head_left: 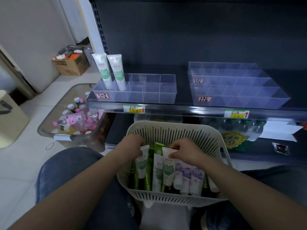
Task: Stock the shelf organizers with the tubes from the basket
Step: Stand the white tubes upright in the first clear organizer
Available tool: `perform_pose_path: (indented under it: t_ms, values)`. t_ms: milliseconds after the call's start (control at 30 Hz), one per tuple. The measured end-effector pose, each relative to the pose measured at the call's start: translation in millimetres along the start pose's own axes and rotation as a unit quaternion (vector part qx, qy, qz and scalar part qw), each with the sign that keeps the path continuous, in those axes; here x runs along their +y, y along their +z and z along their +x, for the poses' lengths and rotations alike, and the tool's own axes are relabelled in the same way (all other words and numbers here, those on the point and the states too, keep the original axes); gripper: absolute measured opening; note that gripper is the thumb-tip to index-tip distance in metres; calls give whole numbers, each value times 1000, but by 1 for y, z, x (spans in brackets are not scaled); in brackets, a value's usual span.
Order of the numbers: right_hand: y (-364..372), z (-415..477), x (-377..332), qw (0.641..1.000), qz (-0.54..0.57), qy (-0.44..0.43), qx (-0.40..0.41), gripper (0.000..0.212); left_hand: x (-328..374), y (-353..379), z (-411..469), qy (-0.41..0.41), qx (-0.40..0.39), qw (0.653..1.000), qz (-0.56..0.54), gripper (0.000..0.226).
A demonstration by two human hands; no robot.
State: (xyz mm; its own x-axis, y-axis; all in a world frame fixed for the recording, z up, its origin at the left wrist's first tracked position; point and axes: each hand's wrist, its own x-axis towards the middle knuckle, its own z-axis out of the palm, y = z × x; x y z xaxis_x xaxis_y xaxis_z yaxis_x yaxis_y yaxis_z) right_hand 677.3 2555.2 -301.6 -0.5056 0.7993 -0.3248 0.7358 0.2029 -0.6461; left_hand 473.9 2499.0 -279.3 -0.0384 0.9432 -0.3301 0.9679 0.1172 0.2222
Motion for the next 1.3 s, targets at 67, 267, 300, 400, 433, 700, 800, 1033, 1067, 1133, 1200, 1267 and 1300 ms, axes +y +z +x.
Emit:
perform_pose_path:
  t_ms: [67, 267, 300, 400, 433, 700, 800, 1033, 1067, 1133, 1200, 1267, 1300]
  values:
    - [-9, 1, -9, 1000, 0, -13, 6, 22, -2, -12, -2, 12, 15, 1000, -24, 18]
    - [-45, 6, -39, 998, 17, -47, 34, 21, -1, -59, -1, 50, 67, 995, -62, 18]
    - [-53, 8, -45, 998, 19, -55, 38, 21, -1, -67, 0, 57, 81, 994, -56, 18]
    - [-73, 14, -63, 995, 25, -78, 58, 20, 1, -93, 4, 70, 118, 990, -40, 19]
    - [-79, 16, -69, 994, 28, -88, 66, 18, 0, -101, 6, 72, 126, 989, -42, 18]
    - [-127, 39, -119, 973, 129, -155, 108, 14, -6, -163, 18, 86, 180, 978, -66, 12]
    - [-140, 53, -134, 967, 140, -173, 123, 16, -8, -186, 27, 89, 198, 973, -73, 11]
    - [-171, 86, -161, 957, 145, -202, 146, 17, -10, -232, 48, 111, 233, 964, -62, 13]
    - [-175, 91, -165, 955, 152, -207, 150, 15, -11, -237, 51, 112, 244, 962, -56, 17]
    - [-182, 99, -171, 949, 170, -213, 158, 11, -12, -246, 58, 110, 273, 954, -51, 22]
    - [-188, 108, -175, 943, 184, -219, 168, 11, -15, -251, 66, 111, 300, 946, -59, 23]
    - [-192, 119, -178, 933, 210, -222, 192, 11, -18, -255, 76, 114, 320, 938, -63, 21]
    - [-194, 125, -178, 926, 228, -219, 205, 12, -19, -256, 81, 114, 328, 936, -60, 19]
